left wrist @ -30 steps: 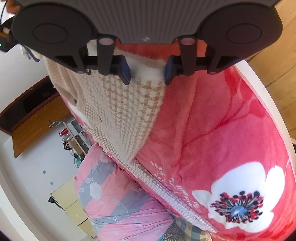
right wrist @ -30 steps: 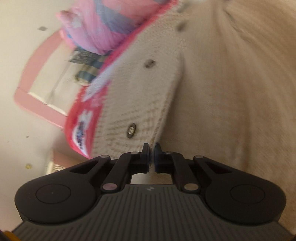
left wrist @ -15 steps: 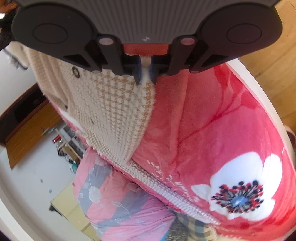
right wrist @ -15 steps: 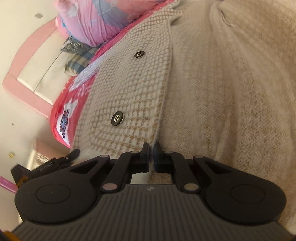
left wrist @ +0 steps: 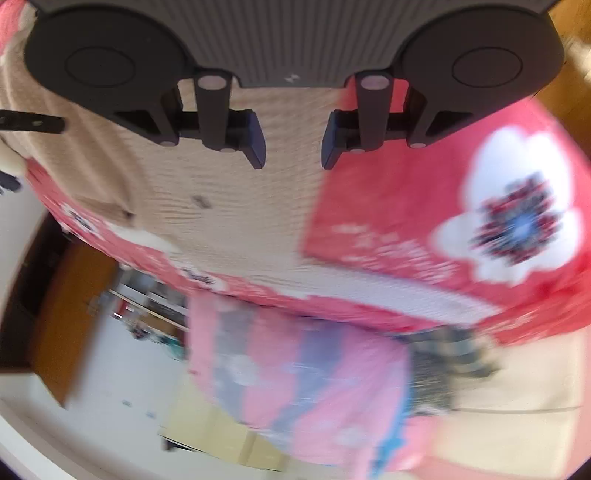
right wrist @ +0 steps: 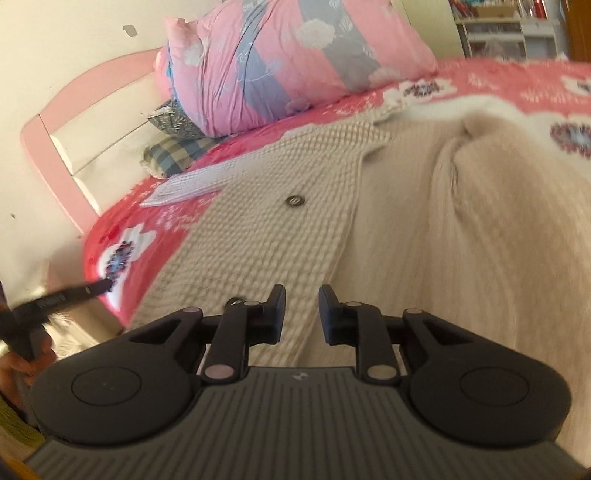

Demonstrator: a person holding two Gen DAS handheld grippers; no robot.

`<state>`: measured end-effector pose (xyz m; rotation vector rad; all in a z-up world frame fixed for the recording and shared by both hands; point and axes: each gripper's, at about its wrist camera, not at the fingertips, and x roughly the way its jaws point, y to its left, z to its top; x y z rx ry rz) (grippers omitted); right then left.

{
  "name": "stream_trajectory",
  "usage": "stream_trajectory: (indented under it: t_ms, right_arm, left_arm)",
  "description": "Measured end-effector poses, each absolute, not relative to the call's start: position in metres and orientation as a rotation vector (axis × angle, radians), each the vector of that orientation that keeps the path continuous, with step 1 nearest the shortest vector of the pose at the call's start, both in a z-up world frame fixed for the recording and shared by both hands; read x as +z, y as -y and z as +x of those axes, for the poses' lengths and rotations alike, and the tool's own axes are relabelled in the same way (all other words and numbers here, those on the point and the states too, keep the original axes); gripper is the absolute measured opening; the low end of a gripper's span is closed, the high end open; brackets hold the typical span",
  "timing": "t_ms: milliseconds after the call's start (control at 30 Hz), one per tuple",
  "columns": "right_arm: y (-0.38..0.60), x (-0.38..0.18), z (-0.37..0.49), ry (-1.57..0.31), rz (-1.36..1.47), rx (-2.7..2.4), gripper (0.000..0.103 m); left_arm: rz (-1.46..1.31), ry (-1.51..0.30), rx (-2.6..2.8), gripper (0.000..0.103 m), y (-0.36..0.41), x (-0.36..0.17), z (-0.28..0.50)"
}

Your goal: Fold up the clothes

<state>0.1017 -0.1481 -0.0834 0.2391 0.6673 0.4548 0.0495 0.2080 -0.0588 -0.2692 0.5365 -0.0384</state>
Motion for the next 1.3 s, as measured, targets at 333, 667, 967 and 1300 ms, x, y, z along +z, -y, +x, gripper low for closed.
stream_trajectory:
  t_ms: [333, 667, 967, 1300]
  right_arm:
    - [0.218, -0.066, 0.101, -0.586, 0.183, 0.292, 0.035]
    - [0.295, -0.041, 0.244, -0.778, 0.275, 0.23, 0.077]
    - [0.237, -0.122, 0.344, -1.049, -0.114, 0.227, 0.017]
    - [0.269, -0.106, 0.309, -1.045, -0.398, 0.002, 0.02]
  left_arm:
    - [-0.089, -0.603, -0.386, 0.042, -0.063, -0.065, 0.127]
    - [-0.096, -0.691, -0.56, 0.043, 0.047, -0.109, 0.179]
    - [-0.181, -0.702, -0.708, 0.04, 0.052, -0.143, 0.188]
    - [-0.3, -0.796, -0.93, 0.04, 0.059, -0.159, 0.19]
